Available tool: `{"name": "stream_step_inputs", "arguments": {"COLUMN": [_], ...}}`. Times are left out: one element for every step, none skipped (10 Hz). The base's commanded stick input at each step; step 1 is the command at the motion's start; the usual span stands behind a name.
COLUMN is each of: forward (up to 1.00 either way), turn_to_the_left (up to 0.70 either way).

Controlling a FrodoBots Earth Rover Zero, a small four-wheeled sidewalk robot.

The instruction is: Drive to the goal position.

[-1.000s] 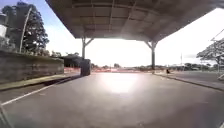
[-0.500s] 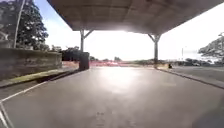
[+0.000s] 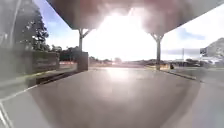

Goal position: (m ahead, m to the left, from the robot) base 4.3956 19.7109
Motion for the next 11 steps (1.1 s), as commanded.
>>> {"name": "stream_step_inputs", "arguments": {"forward": [0.7, 0.7, 0.7, 0.7, 0.7, 0.7, 0.7, 0.7, 0.7, 0.7, 0.7], "turn_to_the_left": [0.0, 0.0, 0.0, 0.0, 0.0, 0.0, 0.0, 0.0, 0.0, 0.0, 0.0]}}
